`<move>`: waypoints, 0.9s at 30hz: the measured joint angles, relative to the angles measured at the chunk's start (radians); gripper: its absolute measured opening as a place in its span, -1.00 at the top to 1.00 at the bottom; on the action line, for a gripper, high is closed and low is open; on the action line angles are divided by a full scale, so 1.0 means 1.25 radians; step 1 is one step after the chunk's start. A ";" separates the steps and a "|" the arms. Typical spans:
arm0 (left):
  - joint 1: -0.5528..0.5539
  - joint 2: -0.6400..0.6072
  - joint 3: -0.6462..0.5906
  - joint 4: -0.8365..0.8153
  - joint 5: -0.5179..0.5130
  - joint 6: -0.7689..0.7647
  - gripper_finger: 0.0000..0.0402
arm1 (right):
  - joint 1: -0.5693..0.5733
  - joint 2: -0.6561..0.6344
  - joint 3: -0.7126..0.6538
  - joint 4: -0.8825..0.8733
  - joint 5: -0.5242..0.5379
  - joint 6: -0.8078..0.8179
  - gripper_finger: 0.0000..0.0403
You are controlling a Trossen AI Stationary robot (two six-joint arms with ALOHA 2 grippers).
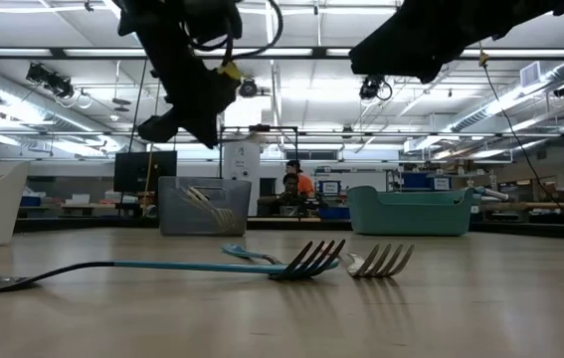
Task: Sort silverware by color (type)
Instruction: Put the gold fork into the black bin
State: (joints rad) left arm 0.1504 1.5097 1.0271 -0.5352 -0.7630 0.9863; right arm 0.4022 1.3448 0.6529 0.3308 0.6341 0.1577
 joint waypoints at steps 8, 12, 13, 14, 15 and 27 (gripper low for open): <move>0.078 0.000 0.000 -0.079 -0.003 0.061 0.82 | 0.001 0.010 0.000 0.029 -0.004 -0.001 0.17; 0.111 0.000 0.000 -0.080 -0.002 0.066 0.82 | 0.003 0.010 0.000 0.032 -0.005 -0.002 0.17; 0.119 0.000 0.000 -0.080 -0.002 0.069 0.82 | 0.003 0.010 0.000 0.033 -0.005 -0.002 0.17; 0.126 0.001 0.000 -0.080 -0.001 0.074 0.82 | 0.003 0.010 0.000 0.034 -0.005 -0.002 0.17; 0.133 0.003 0.000 -0.081 0.003 0.080 0.82 | 0.003 0.010 0.000 0.034 -0.005 -0.002 0.17; 0.136 0.089 0.000 -0.085 0.011 0.152 0.82 | 0.004 0.010 0.000 0.040 -0.014 -0.002 0.17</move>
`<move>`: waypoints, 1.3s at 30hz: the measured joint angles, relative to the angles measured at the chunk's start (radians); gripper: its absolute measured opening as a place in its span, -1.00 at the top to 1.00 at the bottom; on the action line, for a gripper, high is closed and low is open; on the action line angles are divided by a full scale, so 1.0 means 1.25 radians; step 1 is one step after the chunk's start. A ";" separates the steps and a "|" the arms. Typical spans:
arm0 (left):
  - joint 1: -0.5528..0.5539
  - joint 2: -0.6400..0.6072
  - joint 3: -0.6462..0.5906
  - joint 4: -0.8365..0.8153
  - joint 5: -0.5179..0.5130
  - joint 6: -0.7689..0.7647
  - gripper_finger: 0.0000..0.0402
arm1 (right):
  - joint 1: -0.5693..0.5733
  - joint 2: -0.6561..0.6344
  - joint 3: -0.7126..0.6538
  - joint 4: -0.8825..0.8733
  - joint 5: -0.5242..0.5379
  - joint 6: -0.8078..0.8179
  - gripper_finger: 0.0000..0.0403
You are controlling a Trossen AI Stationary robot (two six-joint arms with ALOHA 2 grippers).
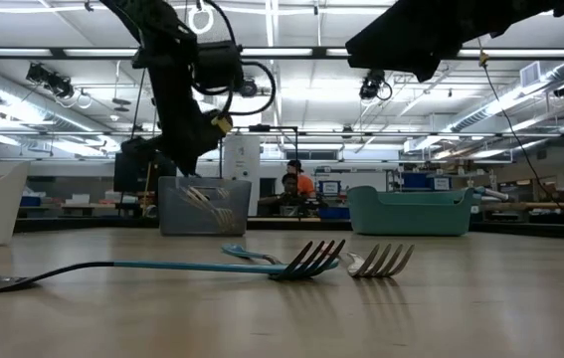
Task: Sort silverware by color (type)
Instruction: Put the gold fork into the black bin, then put the orange fork into the white bin
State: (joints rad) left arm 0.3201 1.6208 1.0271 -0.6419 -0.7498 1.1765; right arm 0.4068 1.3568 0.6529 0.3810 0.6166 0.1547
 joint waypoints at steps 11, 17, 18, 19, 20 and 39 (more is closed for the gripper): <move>-0.014 0.070 0.000 0.008 -0.004 0.016 0.82 | 0.000 0.000 0.000 0.001 -0.006 0.000 0.17; -0.018 0.077 0.000 0.029 -0.005 -0.021 0.68 | 0.000 0.000 0.000 0.003 -0.006 0.000 0.17; -0.021 0.076 0.000 0.030 -0.005 -0.026 0.63 | 0.000 0.000 0.000 0.002 -0.006 0.000 0.17; -0.024 0.075 0.000 0.031 -0.005 -0.029 0.59 | 0.000 0.000 0.000 0.003 -0.006 0.000 0.17; -0.029 0.074 0.000 0.032 -0.005 -0.031 0.54 | 0.000 0.000 0.000 0.002 -0.006 0.000 0.17; -0.191 -0.038 0.000 0.039 -0.086 -0.222 0.39 | 0.000 0.000 0.000 -0.046 -0.035 0.019 0.17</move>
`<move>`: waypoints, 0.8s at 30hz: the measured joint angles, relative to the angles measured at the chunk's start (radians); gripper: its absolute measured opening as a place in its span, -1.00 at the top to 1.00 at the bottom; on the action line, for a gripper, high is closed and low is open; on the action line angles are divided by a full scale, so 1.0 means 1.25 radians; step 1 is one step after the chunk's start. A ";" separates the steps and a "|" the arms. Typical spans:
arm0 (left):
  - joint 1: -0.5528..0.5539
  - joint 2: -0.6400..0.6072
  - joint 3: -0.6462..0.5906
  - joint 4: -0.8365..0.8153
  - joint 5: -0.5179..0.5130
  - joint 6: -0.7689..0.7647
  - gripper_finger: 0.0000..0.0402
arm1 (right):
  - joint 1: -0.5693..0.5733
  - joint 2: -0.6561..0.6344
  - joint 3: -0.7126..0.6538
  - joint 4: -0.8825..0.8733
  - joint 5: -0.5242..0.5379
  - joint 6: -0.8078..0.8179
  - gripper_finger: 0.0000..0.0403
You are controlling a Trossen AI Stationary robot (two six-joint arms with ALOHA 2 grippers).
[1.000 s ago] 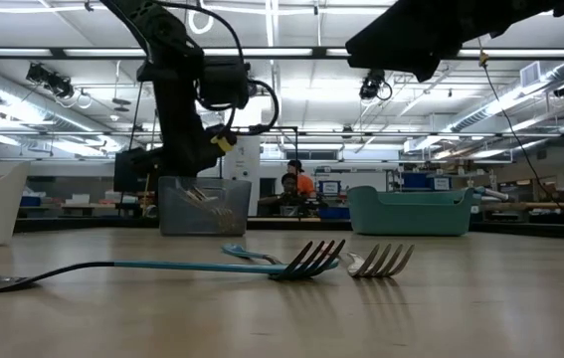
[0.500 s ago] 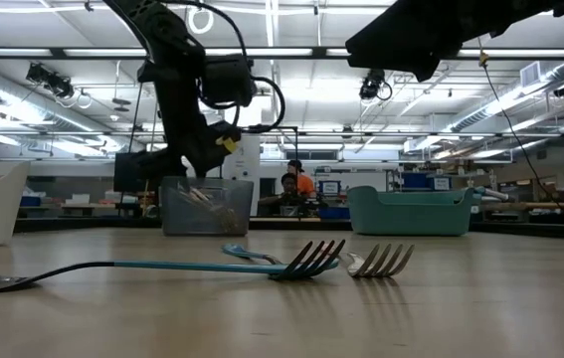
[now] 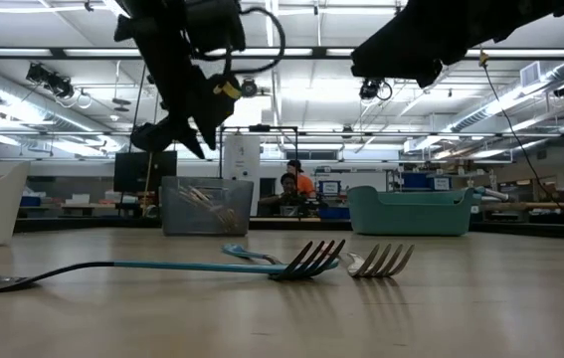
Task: Sort silverware by color (type)
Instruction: Put the orange fork into the white bin
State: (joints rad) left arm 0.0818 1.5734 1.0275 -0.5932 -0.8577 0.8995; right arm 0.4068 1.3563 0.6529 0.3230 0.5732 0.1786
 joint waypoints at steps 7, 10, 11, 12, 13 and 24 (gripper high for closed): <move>-0.105 -0.005 0.000 0.054 0.004 -0.146 0.39 | 0.000 0.000 0.000 -0.112 -0.008 0.165 0.17; -0.145 -0.005 0.000 0.103 0.005 -0.232 0.39 | -0.003 0.000 0.000 -0.192 -0.041 0.260 0.17; -0.157 -0.005 0.000 0.115 0.007 -0.254 0.39 | -0.005 0.000 0.000 -0.217 -0.056 0.293 0.17; -0.167 -0.005 0.000 0.128 0.016 -0.270 0.39 | -0.008 0.000 0.000 -0.242 -0.074 0.322 0.17; -0.175 -0.005 0.000 0.141 0.031 -0.283 0.39 | -0.010 0.000 0.000 -0.269 -0.092 0.350 0.17; -0.220 -0.004 0.000 0.229 0.166 -0.461 0.39 | -0.014 -0.001 0.000 -0.469 -0.273 0.570 0.17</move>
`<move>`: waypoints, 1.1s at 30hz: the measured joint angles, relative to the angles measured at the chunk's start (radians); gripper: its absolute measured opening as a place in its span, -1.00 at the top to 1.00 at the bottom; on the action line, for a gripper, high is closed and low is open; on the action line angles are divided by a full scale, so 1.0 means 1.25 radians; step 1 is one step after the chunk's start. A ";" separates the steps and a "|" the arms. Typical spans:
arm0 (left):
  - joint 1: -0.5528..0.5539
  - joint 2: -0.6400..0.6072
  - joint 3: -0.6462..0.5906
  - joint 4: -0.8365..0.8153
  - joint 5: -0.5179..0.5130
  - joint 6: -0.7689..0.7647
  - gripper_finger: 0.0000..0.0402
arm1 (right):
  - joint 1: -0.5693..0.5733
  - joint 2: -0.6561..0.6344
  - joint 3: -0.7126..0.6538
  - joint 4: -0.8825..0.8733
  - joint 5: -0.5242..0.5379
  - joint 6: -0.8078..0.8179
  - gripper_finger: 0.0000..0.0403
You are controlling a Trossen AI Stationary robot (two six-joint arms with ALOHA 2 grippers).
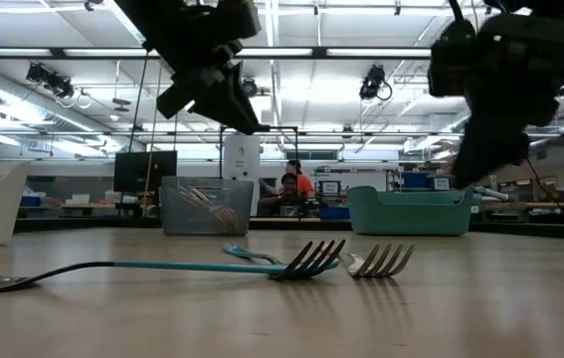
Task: Sort silverware by color (type)
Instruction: Put the orange fork into the white bin
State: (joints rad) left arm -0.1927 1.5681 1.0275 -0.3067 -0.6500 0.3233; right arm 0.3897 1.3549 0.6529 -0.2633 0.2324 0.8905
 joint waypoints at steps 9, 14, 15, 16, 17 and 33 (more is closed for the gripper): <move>-0.002 0.000 0.000 0.080 0.164 -0.083 0.39 | 0.006 0.000 0.000 -0.182 -0.217 0.176 0.17; 0.000 0.002 0.000 0.130 0.273 -0.088 0.39 | 0.008 0.000 0.000 -0.275 -0.330 0.261 0.17; 0.000 0.002 0.000 0.140 0.293 -0.088 0.39 | 0.009 0.000 0.000 -0.291 -0.347 0.272 0.17; 0.000 0.002 0.000 0.151 0.311 -0.085 0.39 | 0.009 0.000 0.000 -0.304 -0.364 0.281 0.17; 0.000 0.002 0.000 0.162 0.324 -0.084 0.39 | 0.009 0.000 0.000 -0.315 -0.377 0.288 0.17; 0.000 0.072 -0.001 0.223 0.360 -0.061 0.39 | 0.065 0.000 -0.016 -0.524 -0.519 0.350 0.17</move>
State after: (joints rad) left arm -0.1932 1.6581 1.0267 -0.0274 -0.2005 0.2475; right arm 0.4714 1.3549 0.6332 -0.9181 -0.4159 1.3283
